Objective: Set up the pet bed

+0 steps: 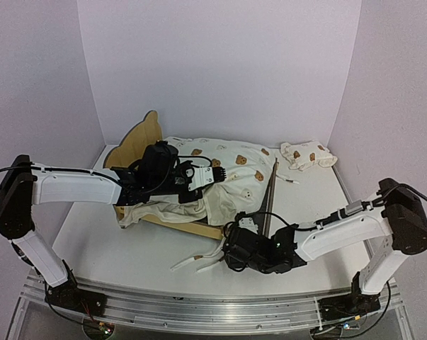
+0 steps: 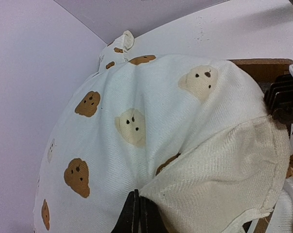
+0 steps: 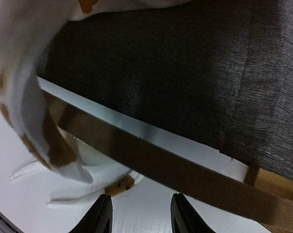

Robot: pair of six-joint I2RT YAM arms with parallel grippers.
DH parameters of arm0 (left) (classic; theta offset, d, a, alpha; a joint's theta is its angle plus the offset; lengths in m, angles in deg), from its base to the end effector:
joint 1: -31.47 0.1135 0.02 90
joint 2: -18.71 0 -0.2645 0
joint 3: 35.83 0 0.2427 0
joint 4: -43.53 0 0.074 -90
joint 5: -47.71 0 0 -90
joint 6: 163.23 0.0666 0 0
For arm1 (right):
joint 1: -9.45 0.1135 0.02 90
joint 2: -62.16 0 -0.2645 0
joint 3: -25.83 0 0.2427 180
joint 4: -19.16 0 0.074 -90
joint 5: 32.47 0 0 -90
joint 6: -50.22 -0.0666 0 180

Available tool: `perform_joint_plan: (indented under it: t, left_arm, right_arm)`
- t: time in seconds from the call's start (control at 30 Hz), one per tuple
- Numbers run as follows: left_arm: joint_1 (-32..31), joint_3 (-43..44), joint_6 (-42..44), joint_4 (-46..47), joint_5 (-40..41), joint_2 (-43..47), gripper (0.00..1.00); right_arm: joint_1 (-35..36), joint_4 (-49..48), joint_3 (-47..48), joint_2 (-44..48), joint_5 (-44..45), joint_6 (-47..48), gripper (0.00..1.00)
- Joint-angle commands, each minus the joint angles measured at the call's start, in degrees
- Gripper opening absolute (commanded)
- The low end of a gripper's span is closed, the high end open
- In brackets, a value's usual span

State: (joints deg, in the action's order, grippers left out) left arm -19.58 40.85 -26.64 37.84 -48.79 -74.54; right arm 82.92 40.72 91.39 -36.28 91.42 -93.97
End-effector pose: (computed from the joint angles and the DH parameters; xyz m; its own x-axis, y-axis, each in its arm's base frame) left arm 0.2439 -0.3138 0.2553 0.4455 0.5970 -0.6672 0.7493 0.1592 0.6428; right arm 0.1317 0.3133 0.1382 -0.7060 -0.0127 -0.7081 -0.2239 0.9525 0.2062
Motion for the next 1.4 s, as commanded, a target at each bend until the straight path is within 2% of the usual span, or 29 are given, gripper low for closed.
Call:
perform_joint_plan:
  t: [0.0,0.23,0.4,0.47,0.63,0.7,0.87,1.03,1.2,1.37]
  left_arm:
    - [0.6,0.2,-0.5,2.2,-1.4,3.1,0.0]
    - [0.6,0.1,-1.6,3.2,-2.9,3.0,0.0]
    - [0.8,-0.1,-2.0,3.6,-3.2,2.9,0.0]
    - [0.8,-0.1,-2.2,3.5,-3.3,2.9,0.0]
    - [0.9,-0.1,-2.5,3.6,-3.1,3.0,0.0]
    - [0.9,-0.1,-2.5,3.5,-3.1,3.2,0.0]
    - [0.9,-0.5,-2.5,3.5,-3.2,3.6,0.0]
    - [0.9,-0.4,-2.4,3.6,-3.0,3.6,0.0]
    - [1.2,-0.2,-2.1,2.0,-2.2,4.0,0.0]
    - [1.8,0.4,-2.8,-1.1,-1.1,4.3,0.0]
  right_arm:
    - [0.2,-6.8,1.2,-4.6,2.1,-3.6,0.41]
    - [0.2,-6.8,2.5,-10.1,4.4,-7.2,0.4]
    - [0.2,-4.5,2.0,-12.8,5.3,-9.4,0.31]
    - [0.1,-4.2,1.3,-12.9,5.7,-10.0,0.26]
    - [0.1,-0.6,1.3,-12.5,7.8,-9.0,0.02]
    - [0.1,-0.5,0.5,-10.9,8.1,-8.0,0.0]
    - [0.1,-0.5,-0.3,-3.9,4.9,3.6,0.0]
    - [0.1,0.5,-0.1,6.5,-3.0,16.6,0.0]
    - [-2.1,10.0,2.2,16.9,-7.1,24.0,0.0]
    - [-8.7,15.1,5.1,21.0,-10.3,32.1,0.0]
